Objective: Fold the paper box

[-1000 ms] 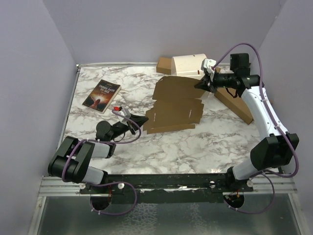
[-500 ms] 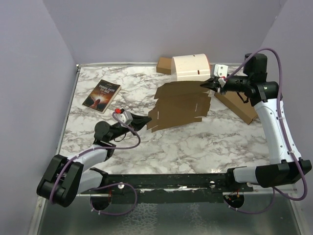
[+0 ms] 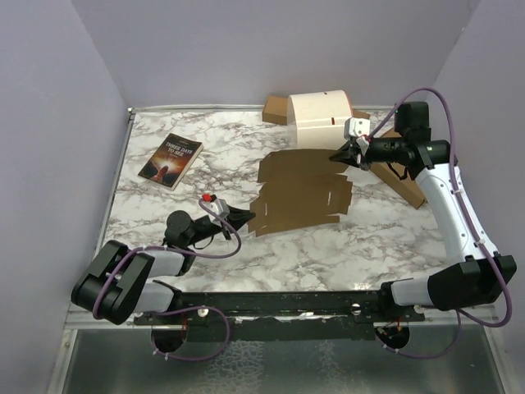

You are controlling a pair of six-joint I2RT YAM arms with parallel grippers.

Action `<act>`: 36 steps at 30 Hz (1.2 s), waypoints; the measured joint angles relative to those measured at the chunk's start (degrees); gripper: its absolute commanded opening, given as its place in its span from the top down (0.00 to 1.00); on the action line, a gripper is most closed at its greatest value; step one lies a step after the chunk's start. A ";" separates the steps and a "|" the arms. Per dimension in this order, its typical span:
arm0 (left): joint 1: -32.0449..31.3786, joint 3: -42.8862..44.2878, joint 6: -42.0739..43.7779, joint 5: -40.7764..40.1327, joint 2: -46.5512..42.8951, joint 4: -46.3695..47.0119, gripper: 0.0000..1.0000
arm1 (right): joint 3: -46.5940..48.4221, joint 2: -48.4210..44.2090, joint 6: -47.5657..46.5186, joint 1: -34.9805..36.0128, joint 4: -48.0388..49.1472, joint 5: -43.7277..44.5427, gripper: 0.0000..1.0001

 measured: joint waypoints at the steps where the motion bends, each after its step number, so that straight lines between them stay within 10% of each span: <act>1: 0.00 -0.33 0.35 -0.13 0.04 0.22 1.00 | -0.20 0.13 0.00 0.20 0.15 0.00 0.99; 36: -0.85 -3.37 13.40 -12.35 -3.26 -7.30 0.99 | -1.09 -0.63 -5.88 1.60 -7.39 -0.26 0.99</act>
